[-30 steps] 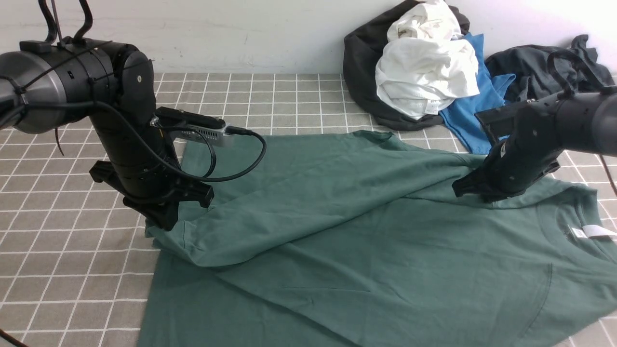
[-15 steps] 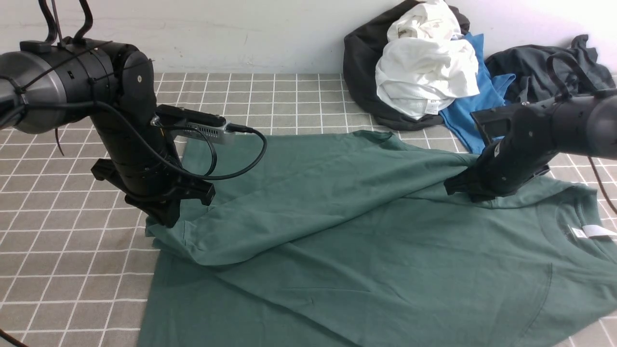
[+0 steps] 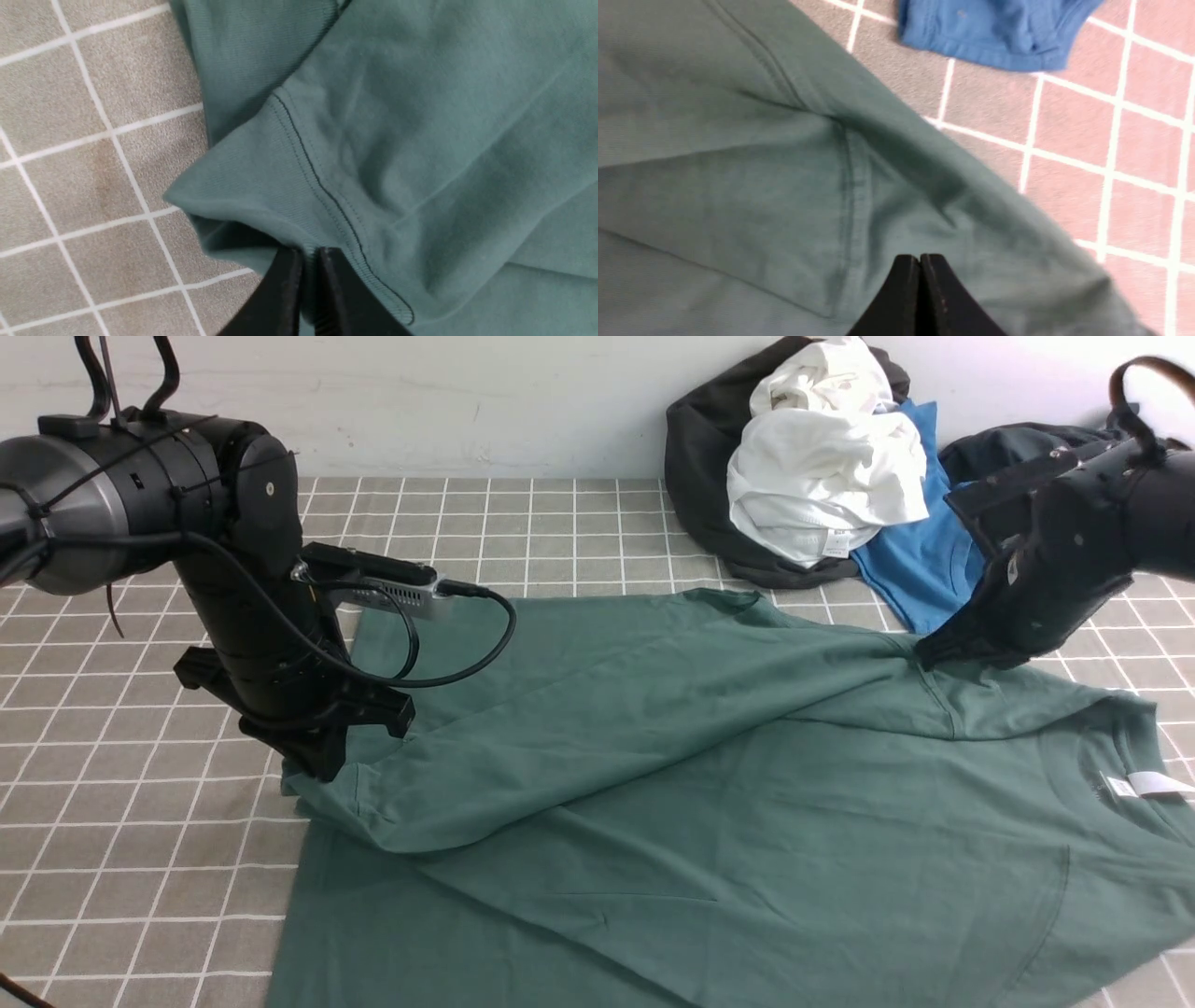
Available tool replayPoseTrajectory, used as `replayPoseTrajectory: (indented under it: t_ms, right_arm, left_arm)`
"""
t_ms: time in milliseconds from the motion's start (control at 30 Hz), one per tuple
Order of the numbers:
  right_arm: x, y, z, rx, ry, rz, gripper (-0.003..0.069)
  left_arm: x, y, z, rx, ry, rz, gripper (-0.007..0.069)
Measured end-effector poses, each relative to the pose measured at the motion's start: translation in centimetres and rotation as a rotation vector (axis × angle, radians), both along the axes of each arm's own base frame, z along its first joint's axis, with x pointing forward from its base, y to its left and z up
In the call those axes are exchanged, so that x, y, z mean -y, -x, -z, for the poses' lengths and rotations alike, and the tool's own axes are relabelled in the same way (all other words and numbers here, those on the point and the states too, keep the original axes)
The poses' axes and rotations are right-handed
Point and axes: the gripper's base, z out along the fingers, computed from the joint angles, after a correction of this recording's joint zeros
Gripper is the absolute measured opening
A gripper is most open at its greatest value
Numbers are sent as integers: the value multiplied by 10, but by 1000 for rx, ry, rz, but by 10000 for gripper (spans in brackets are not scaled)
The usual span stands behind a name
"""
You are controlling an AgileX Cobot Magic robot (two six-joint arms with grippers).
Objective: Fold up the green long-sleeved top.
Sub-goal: Use the left arm to drag and drop the cuff onto the cuff closest to the left arm
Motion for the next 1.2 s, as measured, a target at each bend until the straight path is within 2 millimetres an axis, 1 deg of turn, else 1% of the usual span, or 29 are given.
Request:
replayPoseTrajectory:
  t_ms: [33, 100, 167, 233, 267, 300, 333, 367, 400, 433, 467, 500, 567, 600, 633, 667, 700, 733, 833, 1000, 1100, 1167, 1200]
  right_arm:
    - [-1, 0, 3, -4, -22, 9, -10]
    - [-7, -3, 13, -16, -101, 40, 24]
    - [-10, -6, 24, -32, -139, 59, 87]
    - [-11, -8, 34, -53, -146, 69, 176]
    - [-11, -8, 36, -55, -146, 69, 196]
    - [-10, -10, 45, -70, -145, 76, 274]
    - [-10, -10, 46, -73, -146, 78, 283]
    - [-10, -10, 55, -92, -142, 80, 347]
    - [-10, -10, 55, -92, -143, 82, 351]
    - [-10, -12, 55, -85, -143, 81, 377]
    - [-10, -12, 55, -85, -142, 80, 377]
    - [-10, -13, 55, -87, -137, 72, 355]
    - [-10, -12, 55, -90, -131, 54, 247]
    - [-11, -12, 55, -91, -123, 40, 176]
    - [-11, -12, 55, -91, -118, 32, 133]
    - [-10, -13, 55, -91, -106, 21, 58]
    - [-10, -13, 55, -91, -104, 21, 51]
    - [-9, -12, 55, -92, -88, 2, 20]
    - [-7, -11, 53, -102, -53, -18, -4]
    - [2, -6, 37, -113, 47, -54, -7]
    - [16, -5, 25, -108, 90, -39, -7]
    - [25, -5, 23, -120, 94, -16, -7]
    - [26, -5, 23, -120, 95, -15, -7]
  left_arm:
    - [0, 0, 0, 2, 0, 0, 24]
    - [0, 0, 0, 5, 1, 0, 24]
    - [0, 0, 0, 4, 1, 0, 24]
    - [0, 0, 0, 4, 1, 0, 24]
    - [0, 0, 0, 4, 1, 0, 24]
    - [0, 0, 0, 4, 1, 0, 24]
    - [0, 0, 0, 4, 1, 0, 24]
    - [0, 0, 0, 4, 1, 0, 24]
    - [0, 0, 0, 4, 1, 0, 24]
    - [0, 0, 0, 4, 1, 0, 24]
    - [0, 0, 0, 4, 1, 0, 24]
    - [0, 0, 0, 4, 1, 0, 24]
    - [0, 0, 0, 4, 1, 0, 24]
    - [0, 0, 0, 4, 1, 0, 24]
    - [0, 0, 0, 6, 1, 0, 24]
    - [0, -1, 0, 7, 1, 0, 24]
    - [0, -1, 0, 7, 1, 0, 24]
    - [0, -1, 0, 7, 1, 0, 24]
    - [0, -1, 0, 9, 2, 0, 24]
    - [0, -1, 0, 12, 2, -1, 24]
    - [0, -1, 0, 12, 2, -1, 24]
    - [0, -1, 0, 11, 2, -1, 24]
    - [0, -1, 0, 11, 2, -1, 24]
